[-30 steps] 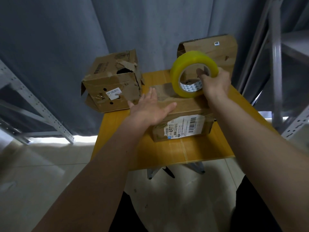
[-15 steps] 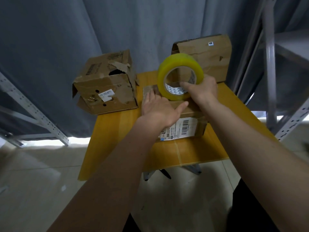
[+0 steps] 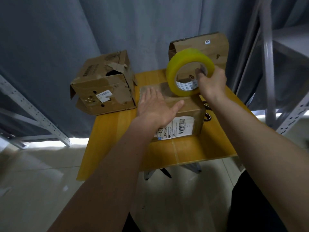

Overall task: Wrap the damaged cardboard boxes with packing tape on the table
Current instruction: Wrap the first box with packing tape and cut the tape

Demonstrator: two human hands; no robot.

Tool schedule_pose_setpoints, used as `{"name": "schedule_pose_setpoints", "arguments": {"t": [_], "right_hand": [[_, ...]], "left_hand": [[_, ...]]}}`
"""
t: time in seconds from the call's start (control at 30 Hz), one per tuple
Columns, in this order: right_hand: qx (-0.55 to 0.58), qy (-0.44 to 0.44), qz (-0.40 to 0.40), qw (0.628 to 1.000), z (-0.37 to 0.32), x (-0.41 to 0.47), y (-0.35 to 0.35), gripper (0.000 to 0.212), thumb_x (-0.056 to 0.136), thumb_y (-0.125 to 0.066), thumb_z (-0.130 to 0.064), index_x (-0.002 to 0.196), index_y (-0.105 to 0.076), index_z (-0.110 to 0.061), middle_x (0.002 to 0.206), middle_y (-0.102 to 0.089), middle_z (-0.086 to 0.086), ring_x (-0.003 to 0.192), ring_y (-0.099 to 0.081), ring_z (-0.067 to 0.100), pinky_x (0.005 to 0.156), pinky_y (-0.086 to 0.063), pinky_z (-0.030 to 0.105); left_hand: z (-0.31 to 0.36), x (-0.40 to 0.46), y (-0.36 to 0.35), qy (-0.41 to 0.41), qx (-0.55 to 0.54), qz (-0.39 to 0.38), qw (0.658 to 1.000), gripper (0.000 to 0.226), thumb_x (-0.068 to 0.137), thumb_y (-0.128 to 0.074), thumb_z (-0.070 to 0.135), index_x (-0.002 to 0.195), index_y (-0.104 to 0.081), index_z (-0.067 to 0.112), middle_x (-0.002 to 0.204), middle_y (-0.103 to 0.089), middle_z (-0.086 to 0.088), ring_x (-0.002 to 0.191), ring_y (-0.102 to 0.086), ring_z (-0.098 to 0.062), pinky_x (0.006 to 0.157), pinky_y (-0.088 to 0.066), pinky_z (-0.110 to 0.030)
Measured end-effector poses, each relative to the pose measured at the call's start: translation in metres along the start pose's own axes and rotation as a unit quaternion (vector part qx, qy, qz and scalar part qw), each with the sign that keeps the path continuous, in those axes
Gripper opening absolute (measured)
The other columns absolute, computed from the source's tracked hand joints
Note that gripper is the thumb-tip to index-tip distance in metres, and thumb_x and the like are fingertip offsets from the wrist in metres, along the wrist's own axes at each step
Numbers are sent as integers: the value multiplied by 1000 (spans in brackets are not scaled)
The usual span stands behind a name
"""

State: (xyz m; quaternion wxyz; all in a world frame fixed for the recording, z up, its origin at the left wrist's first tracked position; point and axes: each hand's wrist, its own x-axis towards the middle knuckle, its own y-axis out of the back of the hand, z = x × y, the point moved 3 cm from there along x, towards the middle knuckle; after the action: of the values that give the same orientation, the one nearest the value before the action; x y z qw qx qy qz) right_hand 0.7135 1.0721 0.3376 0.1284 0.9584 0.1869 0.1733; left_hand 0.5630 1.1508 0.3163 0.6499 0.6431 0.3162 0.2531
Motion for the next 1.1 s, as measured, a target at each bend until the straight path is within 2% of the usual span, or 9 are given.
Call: {"name": "schedule_pose_setpoints", "arguments": {"t": [0.1, 0.23, 0.4, 0.5, 0.67, 0.77, 0.9, 1.0, 1.1], "right_hand": [[8, 15, 19, 1000, 0, 6, 9, 27, 94, -58, -24, 116, -60, -9, 101, -61, 1, 98, -60, 18, 80, -43, 26], [-23, 20, 36, 999, 3, 16, 29, 31, 95, -57, -21, 123, -53, -9, 117, -62, 10, 109, -59, 25, 92, -49, 36], [-65, 54, 53, 995, 8, 13, 44, 32, 94, -58, -23, 120, -47, -9, 113, -59, 9, 104, -59, 25, 87, -51, 40], [43, -69, 74, 994, 16, 10, 39, 38, 88, -67, -30, 116, -50, -12, 107, -59, 4, 102, -60, 22, 92, -52, 41], [296, -296, -23, 908, 27, -12, 5, 50, 78, -76, -22, 119, -51, -8, 96, -64, 5, 88, -67, 23, 73, -58, 36], [314, -288, -48, 903, 28, -13, -3, 44, 77, -78, -20, 113, -56, -8, 101, -69, 10, 83, -70, 24, 68, -60, 36], [286, -255, -23, 923, 29, -8, -4, 34, 80, -74, -22, 106, -55, -12, 103, -67, 6, 90, -66, 21, 79, -58, 37], [260, -220, -3, 940, 28, -7, -5, 18, 82, -71, -21, 92, -56, -17, 90, -64, -2, 86, -63, 16, 80, -54, 33], [232, -174, 3, 957, 25, -4, -1, 21, 84, -69, -19, 75, -51, -25, 79, -60, -9, 75, -59, 8, 77, -51, 31]], "left_hand": [[0, 1, 0, 1, 3, -4, 1000, 100, 87, -7, 79, 155, 0, 6, 163, 5, -12, 150, 8, -24, 122, 4, -39], [0, 1, 0, 4, -2, -7, 1000, 100, 87, -7, 79, 155, 0, 6, 163, 5, -11, 150, 8, -23, 122, 4, -39], [1, 2, -2, 5, 0, -6, 1000, 101, 86, -6, 79, 155, 1, 6, 163, 6, -11, 150, 8, -23, 122, 3, -40], [2, 2, -2, 8, -2, 0, 1000, 100, 86, -5, 79, 155, 2, 7, 163, 6, -11, 150, 8, -24, 122, 4, -40], [8, 1, -2, 3, -1, -5, 1000, 83, 84, -1, 81, 154, 5, 37, 161, 9, -18, 149, 11, -33, 120, 6, -48], [16, 1, -1, 9, -4, -17, 1000, 78, 83, -2, 82, 152, 2, 45, 159, 11, -24, 148, 12, -39, 117, 10, -50], [26, 6, 2, 0, -30, -18, 999, 78, 90, -8, 75, 155, -7, 33, 162, 6, -17, 149, 10, -33, 118, 7, -48], [37, 5, 2, -39, -47, 7, 998, 79, 95, -10, 67, 156, -10, 17, 164, 1, -7, 150, 6, -23, 119, 2, -42], [42, 4, 1, -42, -51, -6, 998, 82, 91, -9, 74, 156, -12, 24, 163, 3, -11, 150, 8, -30, 119, 3, -46]]}}
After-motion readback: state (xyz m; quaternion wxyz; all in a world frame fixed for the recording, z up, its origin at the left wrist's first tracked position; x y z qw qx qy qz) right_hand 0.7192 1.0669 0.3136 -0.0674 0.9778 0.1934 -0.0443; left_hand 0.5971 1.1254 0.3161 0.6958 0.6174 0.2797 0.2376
